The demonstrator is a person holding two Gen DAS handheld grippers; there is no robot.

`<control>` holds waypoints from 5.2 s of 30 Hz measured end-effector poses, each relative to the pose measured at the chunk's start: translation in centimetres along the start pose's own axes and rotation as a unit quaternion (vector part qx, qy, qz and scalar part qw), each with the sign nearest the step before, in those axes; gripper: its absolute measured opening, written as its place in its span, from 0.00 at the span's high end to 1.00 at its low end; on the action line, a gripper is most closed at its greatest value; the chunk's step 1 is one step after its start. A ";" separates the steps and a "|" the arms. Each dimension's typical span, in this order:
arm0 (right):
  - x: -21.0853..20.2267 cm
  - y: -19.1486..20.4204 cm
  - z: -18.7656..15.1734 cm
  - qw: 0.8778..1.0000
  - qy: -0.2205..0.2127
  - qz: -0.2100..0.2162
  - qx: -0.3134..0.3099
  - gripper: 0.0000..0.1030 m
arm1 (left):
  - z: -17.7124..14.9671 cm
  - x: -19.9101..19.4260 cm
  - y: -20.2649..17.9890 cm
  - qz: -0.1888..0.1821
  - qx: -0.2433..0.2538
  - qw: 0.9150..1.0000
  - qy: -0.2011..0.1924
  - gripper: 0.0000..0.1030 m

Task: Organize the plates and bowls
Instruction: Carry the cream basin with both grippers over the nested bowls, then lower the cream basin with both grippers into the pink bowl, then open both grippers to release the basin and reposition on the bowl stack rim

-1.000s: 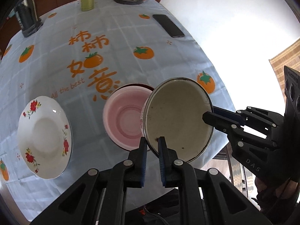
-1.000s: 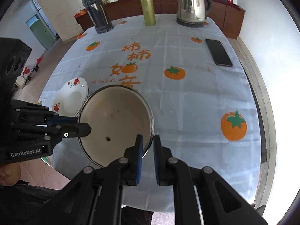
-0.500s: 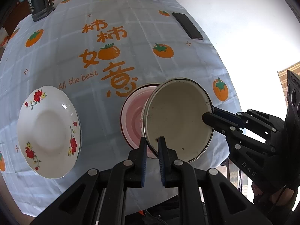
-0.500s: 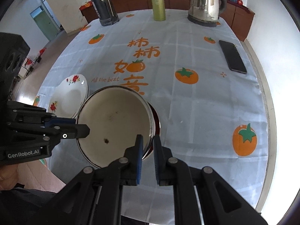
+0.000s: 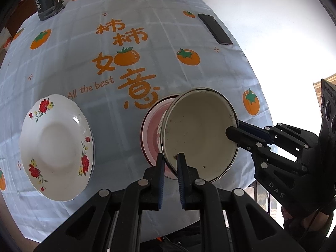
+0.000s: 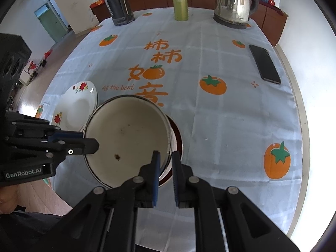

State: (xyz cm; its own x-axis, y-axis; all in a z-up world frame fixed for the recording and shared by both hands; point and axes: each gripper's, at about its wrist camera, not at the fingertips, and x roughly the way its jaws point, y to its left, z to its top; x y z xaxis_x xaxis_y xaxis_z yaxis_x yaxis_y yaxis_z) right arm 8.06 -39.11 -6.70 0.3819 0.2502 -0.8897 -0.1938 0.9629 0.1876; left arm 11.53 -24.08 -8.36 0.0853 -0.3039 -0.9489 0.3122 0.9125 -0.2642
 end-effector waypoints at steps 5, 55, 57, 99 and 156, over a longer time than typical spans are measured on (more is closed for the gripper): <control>0.5 0.1 0.1 1.000 0.006 0.000 -0.003 0.89 | 0.1 0.5 0.4 -0.004 -0.008 1.000 0.007 0.88; 2.7 -0.1 0.3 0.999 0.032 -0.006 0.000 0.87 | 0.4 2.3 0.8 -0.006 -0.014 0.999 0.032 0.88; 2.7 -0.1 0.2 0.999 0.032 -0.006 0.000 0.87 | 0.3 2.4 0.8 -0.006 -0.014 0.999 0.033 0.88; 3.5 -0.3 0.3 0.999 0.047 -0.008 -0.008 0.87 | 0.7 3.3 1.2 -0.013 -0.026 0.998 0.050 0.88; 3.6 0.0 0.4 0.999 0.037 -0.016 -0.013 0.78 | 0.8 2.9 0.8 0.005 -0.012 1.000 0.027 0.82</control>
State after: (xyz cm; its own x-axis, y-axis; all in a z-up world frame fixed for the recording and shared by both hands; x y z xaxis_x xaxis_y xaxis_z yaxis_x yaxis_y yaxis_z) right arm 9.79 -38.14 -9.71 0.3201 0.2111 -0.9236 -0.2073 0.9669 0.1491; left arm 12.83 -24.46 -11.20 0.0363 -0.2806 -0.9591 0.2895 0.9216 -0.2586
